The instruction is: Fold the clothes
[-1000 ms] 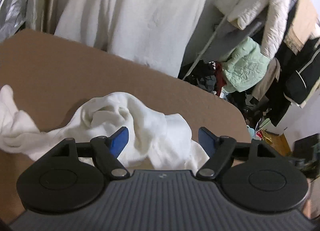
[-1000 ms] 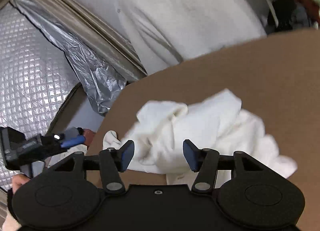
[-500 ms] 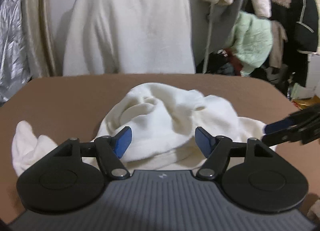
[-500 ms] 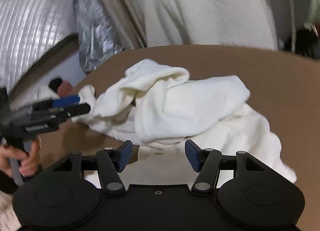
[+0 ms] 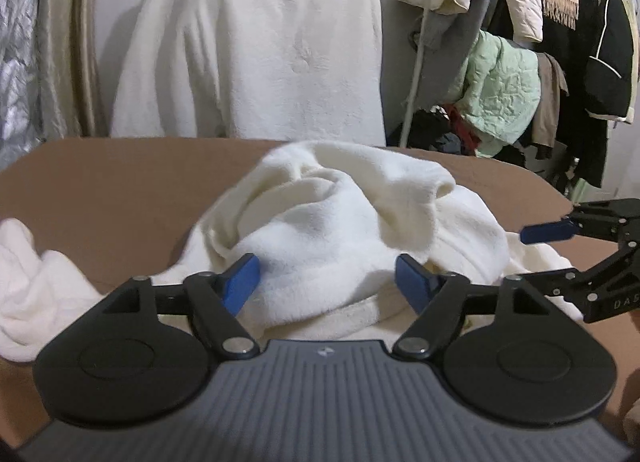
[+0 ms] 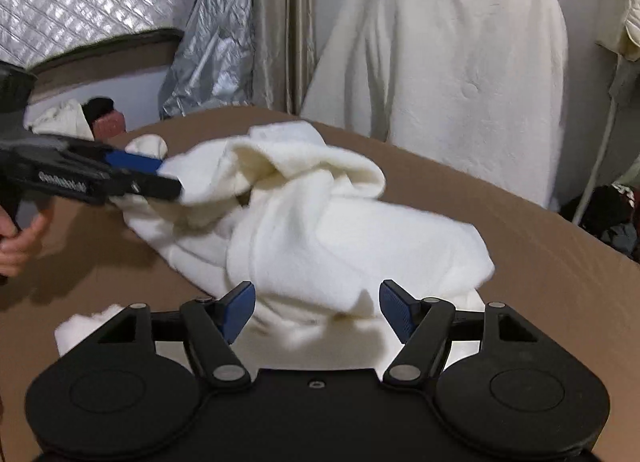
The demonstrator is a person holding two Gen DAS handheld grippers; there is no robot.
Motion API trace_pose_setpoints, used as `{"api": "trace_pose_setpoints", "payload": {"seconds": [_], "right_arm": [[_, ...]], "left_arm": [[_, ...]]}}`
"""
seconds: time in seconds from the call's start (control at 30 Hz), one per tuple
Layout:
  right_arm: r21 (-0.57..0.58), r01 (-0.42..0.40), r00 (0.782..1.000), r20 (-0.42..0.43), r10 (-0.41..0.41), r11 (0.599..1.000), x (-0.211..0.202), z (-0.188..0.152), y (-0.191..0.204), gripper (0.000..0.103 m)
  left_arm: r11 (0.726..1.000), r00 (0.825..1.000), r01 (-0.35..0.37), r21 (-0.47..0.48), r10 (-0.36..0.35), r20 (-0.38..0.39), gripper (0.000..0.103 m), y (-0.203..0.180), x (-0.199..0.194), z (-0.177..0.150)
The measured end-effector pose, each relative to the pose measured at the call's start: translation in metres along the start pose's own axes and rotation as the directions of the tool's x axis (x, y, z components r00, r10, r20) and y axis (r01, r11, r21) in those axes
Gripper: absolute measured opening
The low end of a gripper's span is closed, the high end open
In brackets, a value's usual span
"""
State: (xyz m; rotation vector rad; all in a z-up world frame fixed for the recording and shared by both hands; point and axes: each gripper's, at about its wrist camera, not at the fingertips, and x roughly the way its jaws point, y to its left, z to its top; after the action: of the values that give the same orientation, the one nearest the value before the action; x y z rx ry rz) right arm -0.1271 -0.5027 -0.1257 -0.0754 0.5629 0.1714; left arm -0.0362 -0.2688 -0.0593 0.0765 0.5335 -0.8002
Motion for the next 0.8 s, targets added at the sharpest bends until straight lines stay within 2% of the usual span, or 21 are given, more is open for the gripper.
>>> {"api": "trace_pose_setpoints", "payload": {"seconds": [0.13,0.23,0.27,0.3,0.33,0.37,0.4,0.47,0.67,0.73,0.8], "right_arm": [[-0.046,0.000,1.000,0.000,0.000,0.999,0.019,-0.001,0.010,0.074],[-0.073,0.014,1.000,-0.020,-0.016,0.997,0.038,-0.011,0.013,0.073],[-0.077,0.027,0.999,-0.020,-0.028,0.997,0.043,-0.014,0.013,0.067],[-0.069,0.049,0.999,-0.016,-0.050,0.996,0.046,-0.015,0.011,0.050],[-0.060,0.071,0.997,-0.012,-0.072,0.996,0.048,-0.017,0.009,0.042],[-0.052,0.094,0.996,-0.008,-0.094,0.994,0.051,-0.018,0.007,0.027],[-0.033,0.111,0.994,0.000,-0.111,0.993,0.051,-0.019,0.003,0.014],[0.046,0.122,0.992,0.031,-0.124,0.991,0.044,-0.018,-0.009,0.011],[0.252,0.153,0.975,0.118,-0.187,0.956,0.011,-0.009,-0.040,0.010],[0.281,0.198,0.963,0.126,-0.240,0.939,-0.001,-0.006,-0.043,0.010],[0.293,0.214,0.956,0.135,-0.262,0.932,-0.012,-0.003,-0.045,0.010]], "left_arm": [[0.999,0.999,0.015,0.046,-0.012,-0.050,0.086,-0.007,0.019,0.003],[0.997,0.997,-0.020,0.070,0.025,-0.073,0.087,-0.008,0.032,0.000],[0.997,0.993,-0.039,0.067,0.046,-0.106,0.084,-0.006,0.039,-0.001],[0.996,0.988,-0.059,0.065,0.068,-0.139,0.064,-0.004,0.045,-0.003],[0.995,0.982,-0.078,0.061,0.087,-0.166,0.045,-0.002,0.051,-0.005],[0.994,0.979,-0.094,0.052,0.102,-0.178,0.025,0.002,0.054,-0.006],[0.993,0.975,-0.110,0.042,0.116,-0.189,0.021,0.005,0.057,-0.008],[0.989,0.968,-0.143,0.024,0.145,-0.205,0.016,0.012,0.062,-0.009],[0.972,0.970,-0.230,-0.044,0.225,-0.097,0.011,0.023,0.017,0.012],[0.967,0.964,-0.253,-0.039,0.249,-0.090,0.011,0.024,0.007,0.011],[0.969,0.966,-0.247,-0.031,0.243,-0.094,0.011,0.023,0.005,0.006]]}}
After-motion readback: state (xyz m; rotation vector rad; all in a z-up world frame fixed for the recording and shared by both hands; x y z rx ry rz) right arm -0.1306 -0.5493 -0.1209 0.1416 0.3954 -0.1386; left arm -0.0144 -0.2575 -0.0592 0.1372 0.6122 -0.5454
